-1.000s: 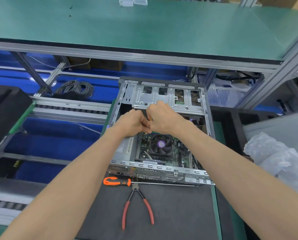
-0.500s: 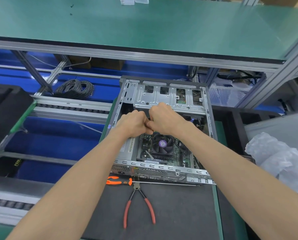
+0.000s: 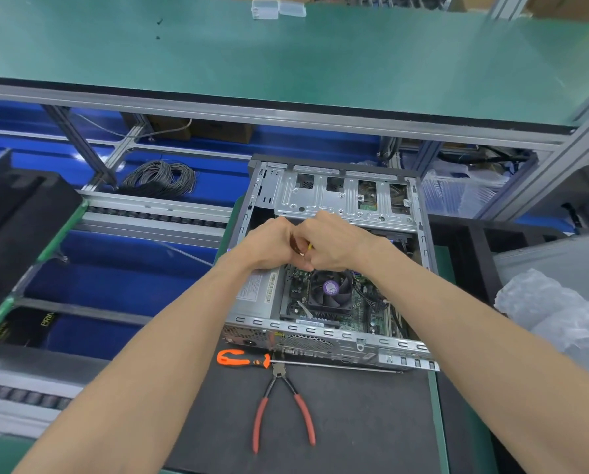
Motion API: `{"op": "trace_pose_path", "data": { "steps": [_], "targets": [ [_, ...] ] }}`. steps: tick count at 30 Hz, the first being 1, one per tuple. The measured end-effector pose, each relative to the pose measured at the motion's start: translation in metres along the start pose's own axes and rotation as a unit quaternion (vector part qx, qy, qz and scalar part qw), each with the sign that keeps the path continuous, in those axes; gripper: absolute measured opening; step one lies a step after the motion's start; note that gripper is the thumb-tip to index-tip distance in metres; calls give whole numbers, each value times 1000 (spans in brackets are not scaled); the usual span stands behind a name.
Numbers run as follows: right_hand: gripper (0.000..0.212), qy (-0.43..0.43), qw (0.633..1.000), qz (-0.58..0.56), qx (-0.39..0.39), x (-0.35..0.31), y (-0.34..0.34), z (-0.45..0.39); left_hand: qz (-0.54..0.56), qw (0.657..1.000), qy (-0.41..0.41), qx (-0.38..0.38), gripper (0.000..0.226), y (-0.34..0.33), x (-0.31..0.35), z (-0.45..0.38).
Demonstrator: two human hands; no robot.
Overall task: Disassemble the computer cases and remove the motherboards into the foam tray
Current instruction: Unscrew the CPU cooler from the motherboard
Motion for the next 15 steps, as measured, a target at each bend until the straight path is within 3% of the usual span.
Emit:
{"op": "trace_pose_path", "data": {
  "steps": [4, 8, 11, 15],
  "targets": [
    [29, -50, 996, -48, 51, 11, 7, 6, 15, 1000, 1, 2, 34, 0, -2, -1],
    [27, -107, 987, -38, 117, 22, 22, 15, 39, 999, 3, 14, 16, -1, -2, -2],
    [18, -92, 990, 0, 110, 15, 22, 12, 58, 998, 4, 8, 14, -2, -2, -2],
    [5, -37, 996, -8, 80, -3, 23, 5, 89, 996, -22, 0, 34, 1, -2, -3]
  ]
}}
Point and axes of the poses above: each hand's wrist, its own z-axis away from the middle knuckle, its own y-axis out of the back of the hand, x = y × z, the point moved 9 cm from there along -z, towards the middle knuckle, and after that the axes turned 4 degrees about y, right-handed, at the moved point
